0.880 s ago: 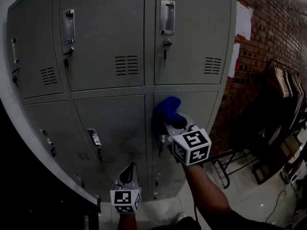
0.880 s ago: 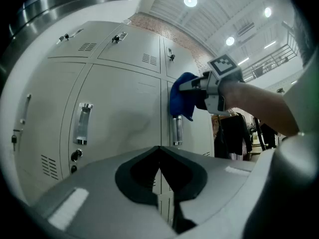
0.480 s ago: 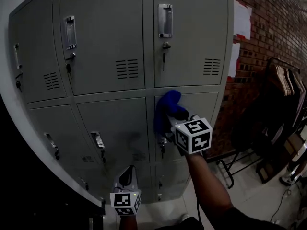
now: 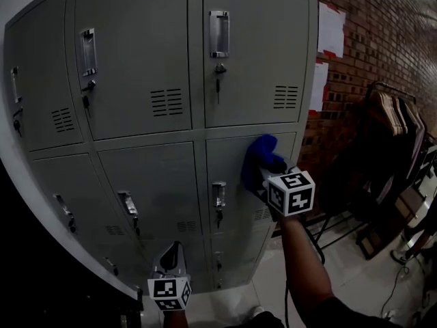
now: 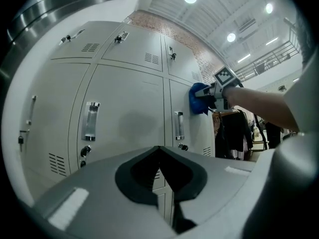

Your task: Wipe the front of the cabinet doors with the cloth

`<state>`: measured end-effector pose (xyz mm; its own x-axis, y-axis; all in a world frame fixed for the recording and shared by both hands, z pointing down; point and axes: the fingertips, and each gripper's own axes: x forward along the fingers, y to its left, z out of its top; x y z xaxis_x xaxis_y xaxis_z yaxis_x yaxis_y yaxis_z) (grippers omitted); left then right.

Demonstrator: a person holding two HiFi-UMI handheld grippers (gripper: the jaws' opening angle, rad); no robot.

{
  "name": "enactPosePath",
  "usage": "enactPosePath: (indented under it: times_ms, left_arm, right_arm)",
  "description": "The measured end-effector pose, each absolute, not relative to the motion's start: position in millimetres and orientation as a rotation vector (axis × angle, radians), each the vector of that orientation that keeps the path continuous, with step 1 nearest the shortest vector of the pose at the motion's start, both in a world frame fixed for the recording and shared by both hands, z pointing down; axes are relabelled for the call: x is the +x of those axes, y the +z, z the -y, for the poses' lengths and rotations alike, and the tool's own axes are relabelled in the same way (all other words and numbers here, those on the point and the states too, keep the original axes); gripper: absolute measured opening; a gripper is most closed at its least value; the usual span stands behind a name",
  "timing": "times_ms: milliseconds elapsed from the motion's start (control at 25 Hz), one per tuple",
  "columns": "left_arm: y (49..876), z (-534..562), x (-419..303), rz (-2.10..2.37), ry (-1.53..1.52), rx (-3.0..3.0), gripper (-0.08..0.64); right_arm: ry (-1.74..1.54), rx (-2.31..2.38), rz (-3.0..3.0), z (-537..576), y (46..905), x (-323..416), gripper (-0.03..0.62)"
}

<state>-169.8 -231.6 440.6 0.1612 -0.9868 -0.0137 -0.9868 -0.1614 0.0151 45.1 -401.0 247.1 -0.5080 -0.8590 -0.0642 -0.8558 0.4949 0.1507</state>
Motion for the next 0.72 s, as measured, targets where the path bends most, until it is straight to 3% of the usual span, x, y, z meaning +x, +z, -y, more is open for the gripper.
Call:
enactPosePath:
  times_ms: [440, 720]
  left_arm:
    - [449, 225, -169, 2.021, -0.017, 2.382, 0.014]
    - [448, 230, -156, 1.99, -0.016, 2.407, 0.014]
  right_arm:
    - [-0.211, 1.706, 2.599, 424, 252, 137, 0.061]
    - [-0.276, 1.659, 2.625, 397, 252, 115, 0.061]
